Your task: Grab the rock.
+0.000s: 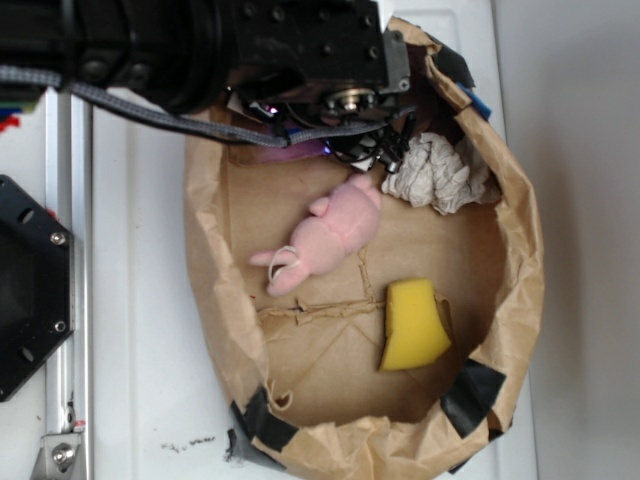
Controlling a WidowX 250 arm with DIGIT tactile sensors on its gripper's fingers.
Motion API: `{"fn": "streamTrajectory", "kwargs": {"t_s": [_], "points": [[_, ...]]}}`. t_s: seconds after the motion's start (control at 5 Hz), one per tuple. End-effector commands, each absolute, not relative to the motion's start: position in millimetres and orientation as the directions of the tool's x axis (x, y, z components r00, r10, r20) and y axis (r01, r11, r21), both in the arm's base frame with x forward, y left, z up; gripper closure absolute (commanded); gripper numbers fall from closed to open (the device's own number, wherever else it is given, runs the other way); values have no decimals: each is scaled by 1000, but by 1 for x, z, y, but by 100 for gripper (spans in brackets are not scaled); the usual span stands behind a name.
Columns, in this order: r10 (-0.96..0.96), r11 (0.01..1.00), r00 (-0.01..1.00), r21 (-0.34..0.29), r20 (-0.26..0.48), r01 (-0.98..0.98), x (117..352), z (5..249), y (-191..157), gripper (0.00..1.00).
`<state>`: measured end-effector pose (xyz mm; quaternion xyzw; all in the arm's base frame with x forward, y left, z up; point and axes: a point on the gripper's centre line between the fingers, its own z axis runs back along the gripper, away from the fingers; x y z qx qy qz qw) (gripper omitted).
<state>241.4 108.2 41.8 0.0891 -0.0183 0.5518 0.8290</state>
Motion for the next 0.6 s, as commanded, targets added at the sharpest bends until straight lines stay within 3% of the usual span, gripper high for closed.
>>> {"fn": "streamTrajectory", "kwargs": {"t_s": [0.0, 0.4], "points": [[935, 295, 304, 76, 183, -952, 238, 51, 125, 0], [936, 281, 291, 79, 198, -956, 242, 32, 133, 0]]}}
